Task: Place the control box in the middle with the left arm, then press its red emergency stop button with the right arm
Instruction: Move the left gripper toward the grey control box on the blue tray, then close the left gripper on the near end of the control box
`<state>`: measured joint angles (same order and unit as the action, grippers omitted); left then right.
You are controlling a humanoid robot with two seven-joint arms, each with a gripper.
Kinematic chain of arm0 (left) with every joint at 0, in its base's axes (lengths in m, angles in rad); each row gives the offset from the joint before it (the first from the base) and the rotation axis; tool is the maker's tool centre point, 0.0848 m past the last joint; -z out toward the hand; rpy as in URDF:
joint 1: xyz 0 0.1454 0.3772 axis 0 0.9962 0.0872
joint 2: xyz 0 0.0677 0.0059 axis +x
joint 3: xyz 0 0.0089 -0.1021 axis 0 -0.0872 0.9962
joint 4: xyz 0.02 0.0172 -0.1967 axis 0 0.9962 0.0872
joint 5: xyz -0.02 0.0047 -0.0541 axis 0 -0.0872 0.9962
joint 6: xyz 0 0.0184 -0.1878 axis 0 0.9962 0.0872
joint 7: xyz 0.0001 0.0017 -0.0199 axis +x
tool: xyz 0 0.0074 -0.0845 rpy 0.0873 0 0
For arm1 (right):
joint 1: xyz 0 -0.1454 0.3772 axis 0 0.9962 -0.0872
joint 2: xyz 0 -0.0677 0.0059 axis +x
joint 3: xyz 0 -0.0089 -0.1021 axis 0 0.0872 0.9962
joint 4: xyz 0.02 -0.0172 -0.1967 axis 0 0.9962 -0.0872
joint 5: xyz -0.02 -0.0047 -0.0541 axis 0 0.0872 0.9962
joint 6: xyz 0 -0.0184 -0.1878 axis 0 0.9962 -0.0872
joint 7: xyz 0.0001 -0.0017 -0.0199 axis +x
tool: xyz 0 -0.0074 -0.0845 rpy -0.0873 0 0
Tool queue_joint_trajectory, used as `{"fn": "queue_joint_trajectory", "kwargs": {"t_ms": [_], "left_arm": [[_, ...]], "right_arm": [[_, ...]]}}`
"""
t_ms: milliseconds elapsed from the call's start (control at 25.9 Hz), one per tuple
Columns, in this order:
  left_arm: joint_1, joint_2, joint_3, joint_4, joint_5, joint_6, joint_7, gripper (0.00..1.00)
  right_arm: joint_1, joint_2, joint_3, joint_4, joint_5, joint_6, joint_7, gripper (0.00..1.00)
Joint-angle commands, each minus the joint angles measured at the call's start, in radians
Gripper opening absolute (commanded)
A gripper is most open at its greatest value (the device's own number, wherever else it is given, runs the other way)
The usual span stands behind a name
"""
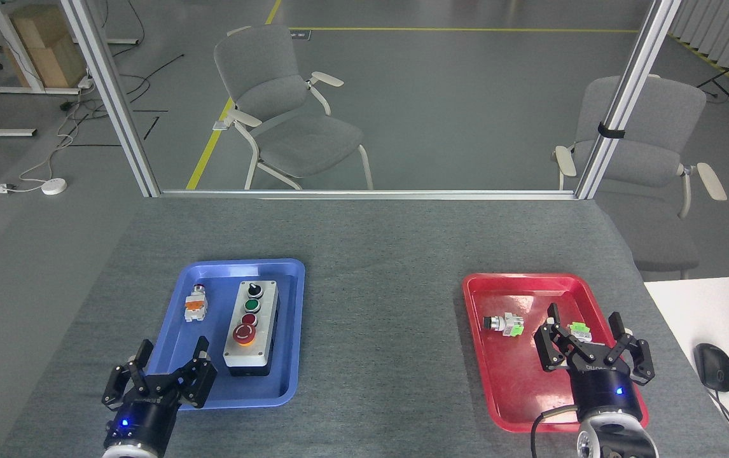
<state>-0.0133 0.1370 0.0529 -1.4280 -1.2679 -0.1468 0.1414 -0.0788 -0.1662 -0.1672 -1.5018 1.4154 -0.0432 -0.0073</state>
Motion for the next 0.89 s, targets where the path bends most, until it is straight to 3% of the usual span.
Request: {"fn": "queue_joint_trajectory", "kwargs": {"t_ms": [0, 77, 232, 425, 850], "left_arm": [[0.009, -0.010, -0.067, 0.020, -0.183, 0.026, 0.012, 0.99], [-0.013, -0.042, -0.090, 0.047, -0.254, 0.073, 0.003, 0.99], [-0.083, -0.071, -0.093, 0.144, -0.255, 0.085, -0.036, 0.99], [-0.094, -0.089, -0.093, 0.202, -0.246, 0.087, -0.118, 0.99], [-0.129, -0.119, -0.093, 0.244, -0.228, 0.087, -0.126, 0.99]], "right_arm": [[-0.001, -0.001, 0.000, 0.000, -0.001, -0.001, 0.001, 0.99], [-0.010, 0.001, 0.002, 0.000, -0.001, -0.001, 0.001, 0.99], [-0.010, -0.003, 0.002, 0.000, -0.001, -0.001, 0.001, 0.99], [-0.010, -0.001, 0.002, 0.000, -0.001, -0.001, 0.001, 0.99], [-0.007, 0.001, -0.048, 0.002, 0.000, -0.009, 0.001, 0.99]]}}
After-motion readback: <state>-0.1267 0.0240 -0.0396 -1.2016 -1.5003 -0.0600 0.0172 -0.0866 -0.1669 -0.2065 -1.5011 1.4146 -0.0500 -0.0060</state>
